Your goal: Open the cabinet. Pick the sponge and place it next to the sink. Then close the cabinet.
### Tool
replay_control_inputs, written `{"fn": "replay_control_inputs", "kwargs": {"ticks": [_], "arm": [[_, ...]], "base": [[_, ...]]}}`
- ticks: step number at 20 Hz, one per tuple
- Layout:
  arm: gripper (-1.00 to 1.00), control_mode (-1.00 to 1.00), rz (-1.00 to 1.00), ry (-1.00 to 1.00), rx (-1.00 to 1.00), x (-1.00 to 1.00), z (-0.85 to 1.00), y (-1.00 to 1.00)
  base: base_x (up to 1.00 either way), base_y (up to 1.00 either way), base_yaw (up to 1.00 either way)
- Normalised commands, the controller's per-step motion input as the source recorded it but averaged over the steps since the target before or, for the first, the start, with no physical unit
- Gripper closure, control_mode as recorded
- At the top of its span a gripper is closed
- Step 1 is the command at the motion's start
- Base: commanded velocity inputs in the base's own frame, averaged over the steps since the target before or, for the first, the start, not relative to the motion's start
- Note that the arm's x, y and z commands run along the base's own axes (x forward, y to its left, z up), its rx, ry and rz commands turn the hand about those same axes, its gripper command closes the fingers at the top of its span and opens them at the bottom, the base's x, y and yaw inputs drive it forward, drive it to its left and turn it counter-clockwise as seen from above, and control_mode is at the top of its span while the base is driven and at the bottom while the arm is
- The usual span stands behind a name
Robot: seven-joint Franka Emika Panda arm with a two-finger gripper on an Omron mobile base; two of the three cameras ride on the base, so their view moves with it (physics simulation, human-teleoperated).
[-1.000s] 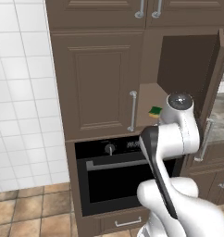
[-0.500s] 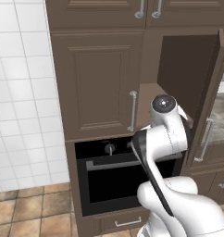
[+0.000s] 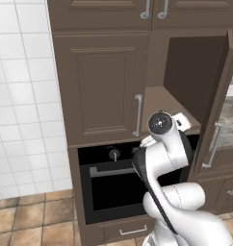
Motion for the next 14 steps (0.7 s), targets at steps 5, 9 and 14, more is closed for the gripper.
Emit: {"fn": "replay_control_inputs", "kwargs": {"ticks": [5, 9, 14], "arm": [[-1.00, -1.00, 0.00, -0.01, -0.20, 0.03, 0.07, -0.15], [-1.00, -1.00, 0.02, 0.03, -0.17, 0.00, 0.11, -0.50], [-1.00, -1.00, 0.02, 0.04, -0.15, 0.00, 0.01, -0.53]], "base": [[0.00, 0.00, 0.00], [0.00, 0.00, 0.00], [0.00, 0.00, 0.00]]}}
